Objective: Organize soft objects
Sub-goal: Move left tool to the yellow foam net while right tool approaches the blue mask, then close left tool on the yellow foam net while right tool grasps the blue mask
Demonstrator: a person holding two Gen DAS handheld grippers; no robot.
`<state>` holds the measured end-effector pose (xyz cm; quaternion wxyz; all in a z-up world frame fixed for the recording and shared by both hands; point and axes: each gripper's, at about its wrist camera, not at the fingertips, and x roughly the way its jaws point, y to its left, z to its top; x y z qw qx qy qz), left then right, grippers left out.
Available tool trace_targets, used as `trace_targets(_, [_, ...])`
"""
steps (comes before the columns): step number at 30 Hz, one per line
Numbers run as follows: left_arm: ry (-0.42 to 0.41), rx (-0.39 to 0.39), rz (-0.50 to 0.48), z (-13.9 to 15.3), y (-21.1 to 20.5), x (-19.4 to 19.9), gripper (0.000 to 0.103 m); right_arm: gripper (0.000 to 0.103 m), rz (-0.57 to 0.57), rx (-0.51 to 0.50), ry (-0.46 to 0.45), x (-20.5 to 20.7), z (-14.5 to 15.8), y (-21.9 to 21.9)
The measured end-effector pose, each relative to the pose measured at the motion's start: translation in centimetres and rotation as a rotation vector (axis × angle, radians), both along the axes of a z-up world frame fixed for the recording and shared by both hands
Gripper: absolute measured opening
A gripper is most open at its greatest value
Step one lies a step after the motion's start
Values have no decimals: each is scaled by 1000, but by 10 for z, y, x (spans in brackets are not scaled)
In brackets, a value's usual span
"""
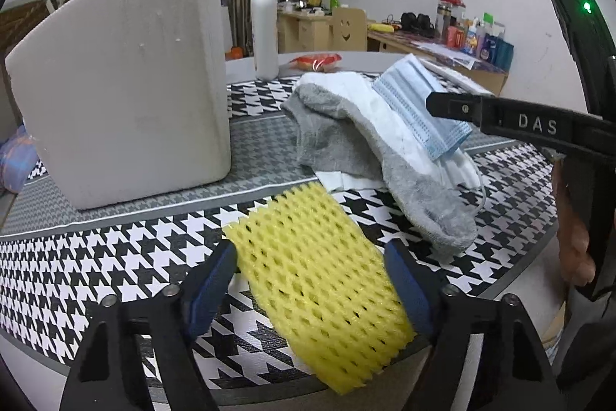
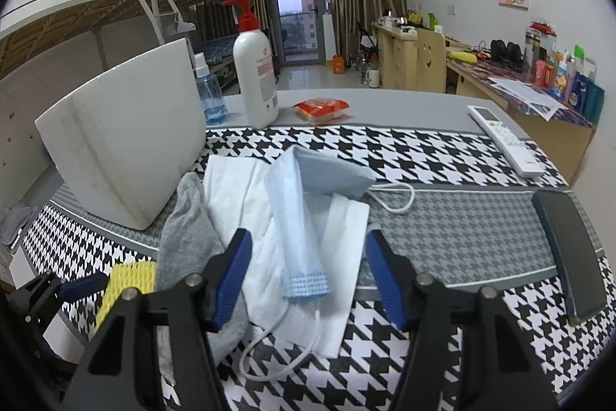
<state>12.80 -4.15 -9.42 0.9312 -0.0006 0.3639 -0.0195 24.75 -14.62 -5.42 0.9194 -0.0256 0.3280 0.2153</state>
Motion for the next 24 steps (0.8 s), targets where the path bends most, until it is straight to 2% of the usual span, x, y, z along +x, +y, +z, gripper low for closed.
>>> trace_targets(3, [4, 9, 2, 0, -2, 0, 75, 61, 0, 6, 15, 5, -2, -2])
trace_targets(6, [4, 17, -13, 0, -6, -1, 67, 60, 1, 3, 24, 8, -4, -2])
trace_targets(9, [5, 21, -20, 0, -9, 1, 60, 49, 14, 5, 46, 10, -8, -1])
trace_targets(11, [6, 23, -22, 0, -8, 1, 56, 48, 13, 0, 54, 12, -10, -1])
trace_targets(14, [7, 17, -38, 0, -6, -1, 45, 36, 20, 6, 59, 12, -10, 0])
trace_targets(16, [8, 10, -38, 0, -4, -2, 32, 24, 23, 10, 58, 11, -9, -1])
trace_targets(19, [6, 2, -47, 1, -1, -5, 24, 17, 30, 3, 49, 9, -8, 1])
trace_targets(24, [6, -22, -64, 2, 6, -8, 21, 11, 36, -5, 19, 4, -1, 2])
